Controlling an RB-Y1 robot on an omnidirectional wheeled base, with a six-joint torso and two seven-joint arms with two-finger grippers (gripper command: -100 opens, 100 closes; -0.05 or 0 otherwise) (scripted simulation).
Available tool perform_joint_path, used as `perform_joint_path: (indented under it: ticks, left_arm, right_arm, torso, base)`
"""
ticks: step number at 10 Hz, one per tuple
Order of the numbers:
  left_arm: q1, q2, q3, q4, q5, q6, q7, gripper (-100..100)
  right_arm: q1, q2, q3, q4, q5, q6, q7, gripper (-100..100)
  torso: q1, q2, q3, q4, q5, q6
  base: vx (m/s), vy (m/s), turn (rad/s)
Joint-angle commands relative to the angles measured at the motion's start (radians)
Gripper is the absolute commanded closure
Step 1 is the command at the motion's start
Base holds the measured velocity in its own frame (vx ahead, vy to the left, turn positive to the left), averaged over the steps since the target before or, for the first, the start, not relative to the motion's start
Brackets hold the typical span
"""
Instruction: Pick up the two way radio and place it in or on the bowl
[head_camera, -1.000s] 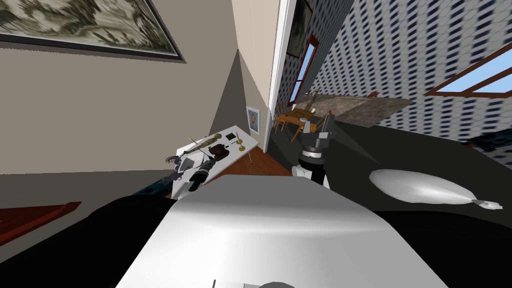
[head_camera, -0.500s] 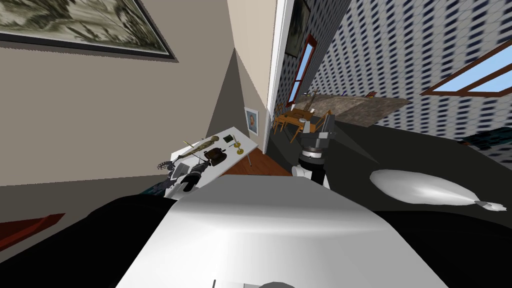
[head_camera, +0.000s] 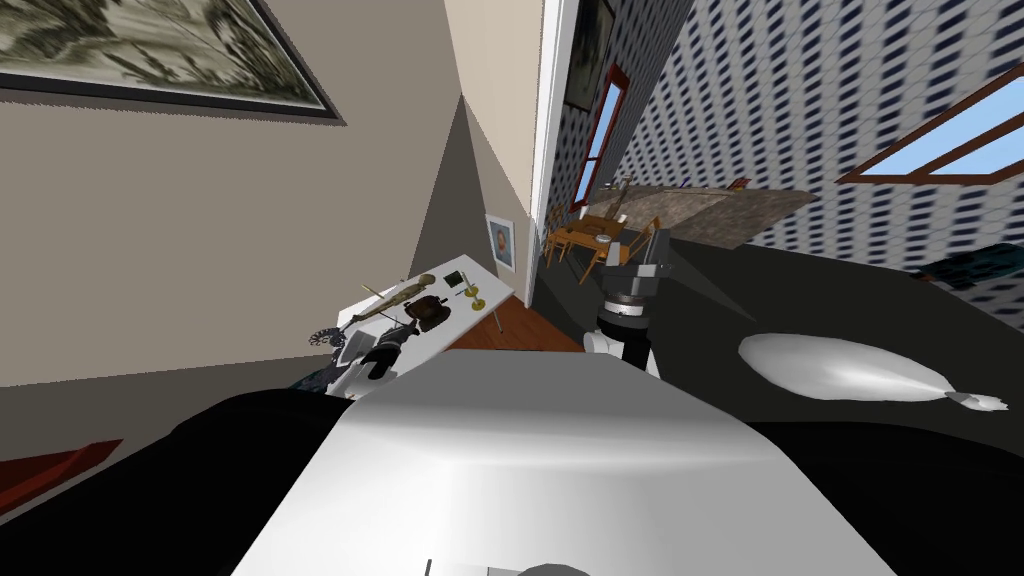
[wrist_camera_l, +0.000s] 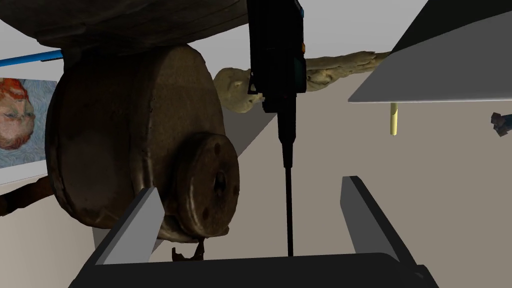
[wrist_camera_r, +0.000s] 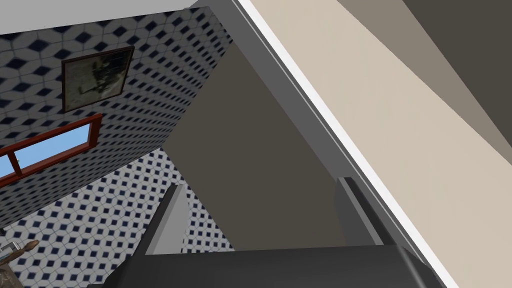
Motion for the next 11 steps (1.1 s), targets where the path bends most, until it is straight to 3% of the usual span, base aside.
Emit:
perform_joint_path:
  ticks: [1,2,3,7,9,11]
  left_arm:
    - [-0.028,0.0,0.0,0.014,-0.002,0.019,-0.002,-100]
    - [-0.017,0.003,-0.001,0.008,0.001,0.013,0.0,-100]
    - [-0.018,0.004,0.0,0.008,0.001,0.015,0.001,100]
    - [-0.018,0.004,0.0,0.008,0.001,0.015,0.001,100]
    - [-0.017,-0.007,0.006,0.017,-0.003,0.019,-0.001,-100]
    - [-0.019,-0.019,0.015,0.03,-0.007,0.024,-0.004,-100]
  right_arm:
    - [0.0,0.0,0.0,0.0,0.0,0.0,0.0,0]
    - [0.0,0.0,0.0,0.0,0.0,0.0,0.0,0]
    - [0.0,0.0,0.0,0.0,0.0,0.0,0.0,0]
    - [0.0,0.0,0.0,0.0,0.0,0.0,0.0,0]
    - [0.0,0.0,0.0,0.0,0.0,0.0,0.0,0]
    - [0.0,0.0,0.0,0.0,0.0,0.0,0.0,0]
  torso:
    - [0.0,0.0,0.0,0.0,0.0,0.0]
    - [0.001,0.0,0.0,0.0,0.0,0.0]
    - [0.0,-0.002,-0.001,0.0,0.0,-0.001]
    - [-0.001,-0.004,-0.002,-0.001,0.0,-0.001]
    - [-0.001,-0.004,-0.002,-0.001,0.0,-0.001]
    - [-0.009,0.001,0.0,0.0,-0.002,-0.001]
  base:
    - [-0.061,0.028,-0.09]
    - [-0.022,0.014,-0.016]
    - [0.0,0.0,0.0]
    - [0.0,0.0,0.0]
    - [-0.028,-0.041,0.045]
    - [-0.087,-0.148,0.095]
